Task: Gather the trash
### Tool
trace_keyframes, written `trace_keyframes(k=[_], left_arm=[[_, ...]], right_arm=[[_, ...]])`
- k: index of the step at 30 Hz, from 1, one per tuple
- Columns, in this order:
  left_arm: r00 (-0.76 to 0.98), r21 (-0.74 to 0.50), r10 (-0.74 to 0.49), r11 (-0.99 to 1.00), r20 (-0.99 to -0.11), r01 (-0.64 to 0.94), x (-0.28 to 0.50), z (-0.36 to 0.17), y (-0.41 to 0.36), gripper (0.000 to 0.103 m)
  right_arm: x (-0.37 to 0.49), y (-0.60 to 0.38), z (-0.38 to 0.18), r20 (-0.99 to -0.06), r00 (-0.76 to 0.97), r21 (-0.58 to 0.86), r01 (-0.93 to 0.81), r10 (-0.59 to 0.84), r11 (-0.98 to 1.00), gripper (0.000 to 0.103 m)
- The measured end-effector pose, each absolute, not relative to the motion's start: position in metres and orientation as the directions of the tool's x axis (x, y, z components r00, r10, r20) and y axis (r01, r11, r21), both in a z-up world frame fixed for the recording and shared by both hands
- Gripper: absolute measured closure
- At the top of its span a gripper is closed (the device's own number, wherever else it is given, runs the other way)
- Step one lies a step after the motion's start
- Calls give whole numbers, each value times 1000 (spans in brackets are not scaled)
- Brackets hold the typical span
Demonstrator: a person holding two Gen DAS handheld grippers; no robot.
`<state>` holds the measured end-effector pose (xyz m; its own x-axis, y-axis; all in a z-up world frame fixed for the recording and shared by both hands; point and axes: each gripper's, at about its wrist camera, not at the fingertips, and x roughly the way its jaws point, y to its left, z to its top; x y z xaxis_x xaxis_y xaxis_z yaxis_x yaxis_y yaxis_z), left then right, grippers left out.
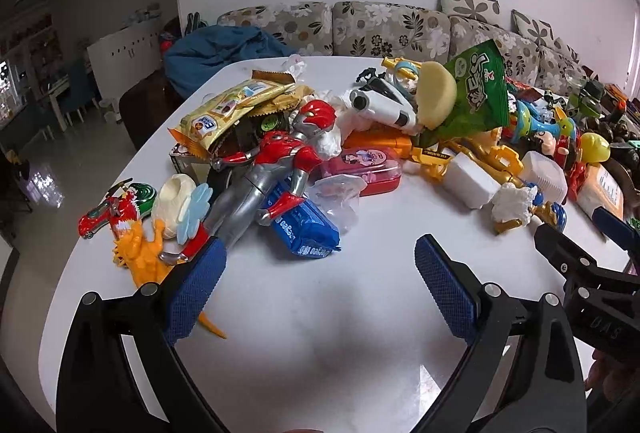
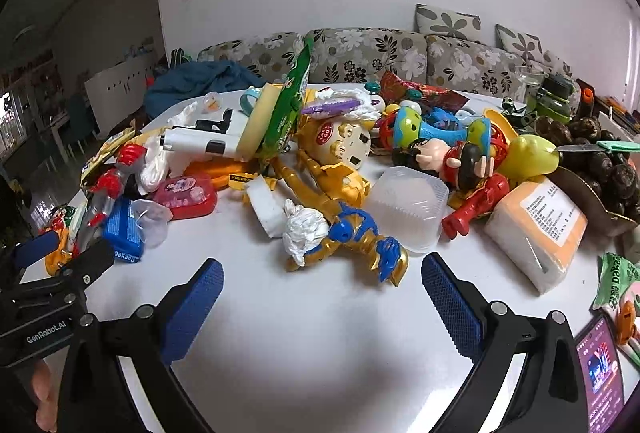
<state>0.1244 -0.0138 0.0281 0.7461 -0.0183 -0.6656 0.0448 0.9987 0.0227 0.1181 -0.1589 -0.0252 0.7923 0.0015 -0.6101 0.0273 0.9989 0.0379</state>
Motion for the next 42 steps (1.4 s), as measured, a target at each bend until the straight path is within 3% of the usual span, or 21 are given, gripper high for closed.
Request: trace_keyframes(k=[42], left_arm=[[734, 22, -16, 999, -679, 41, 127, 21, -11, 10]], right_arm=[[115, -159, -28, -620, 784, 37, 44, -12, 998, 5]])
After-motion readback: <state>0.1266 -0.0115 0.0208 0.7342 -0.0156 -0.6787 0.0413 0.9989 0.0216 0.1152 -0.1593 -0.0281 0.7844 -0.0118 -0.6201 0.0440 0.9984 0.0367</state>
